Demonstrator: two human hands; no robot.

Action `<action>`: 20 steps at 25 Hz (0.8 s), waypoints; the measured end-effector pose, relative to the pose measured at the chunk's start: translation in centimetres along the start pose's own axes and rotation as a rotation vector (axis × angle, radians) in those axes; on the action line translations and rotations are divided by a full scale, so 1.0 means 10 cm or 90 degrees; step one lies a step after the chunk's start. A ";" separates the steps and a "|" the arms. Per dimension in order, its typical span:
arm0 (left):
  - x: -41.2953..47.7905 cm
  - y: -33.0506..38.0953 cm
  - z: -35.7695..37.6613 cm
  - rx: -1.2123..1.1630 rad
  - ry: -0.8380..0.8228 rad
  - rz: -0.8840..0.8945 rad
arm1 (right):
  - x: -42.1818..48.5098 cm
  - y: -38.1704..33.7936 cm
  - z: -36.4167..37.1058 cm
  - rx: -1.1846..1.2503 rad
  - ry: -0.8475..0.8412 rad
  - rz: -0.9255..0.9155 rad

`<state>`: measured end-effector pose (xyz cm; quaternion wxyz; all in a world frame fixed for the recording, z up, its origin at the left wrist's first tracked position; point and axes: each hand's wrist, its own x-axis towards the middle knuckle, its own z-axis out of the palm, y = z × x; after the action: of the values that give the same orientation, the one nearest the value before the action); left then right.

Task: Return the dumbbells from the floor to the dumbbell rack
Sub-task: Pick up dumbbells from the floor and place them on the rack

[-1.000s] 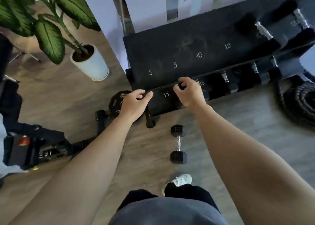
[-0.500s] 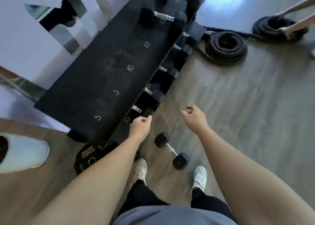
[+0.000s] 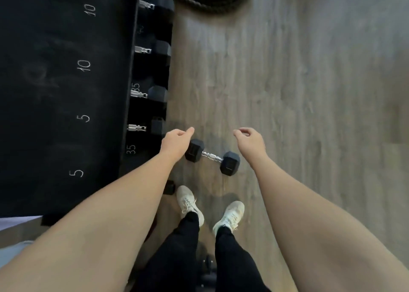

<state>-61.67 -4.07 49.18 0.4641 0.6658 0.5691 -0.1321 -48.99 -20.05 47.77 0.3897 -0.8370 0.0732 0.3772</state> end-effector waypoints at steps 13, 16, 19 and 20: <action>3.13 -1.75 2.05 0.037 0.090 -0.037 | 2.69 2.77 1.50 0.118 0.167 0.200; 3.78 -2.26 2.42 0.029 0.099 -0.047 | 3.19 3.37 1.85 0.144 0.183 0.225; 4.12 -2.50 2.63 -0.011 0.088 -0.050 | 3.45 3.69 1.96 0.183 0.187 0.222; 4.17 -2.54 2.67 -0.020 0.087 -0.050 | 3.50 3.77 1.98 0.186 0.183 0.219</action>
<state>-61.34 -0.05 -6.35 0.4293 0.6428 0.6272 -0.0958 -51.41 -25.86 -7.01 0.4221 -0.7921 0.3229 0.3004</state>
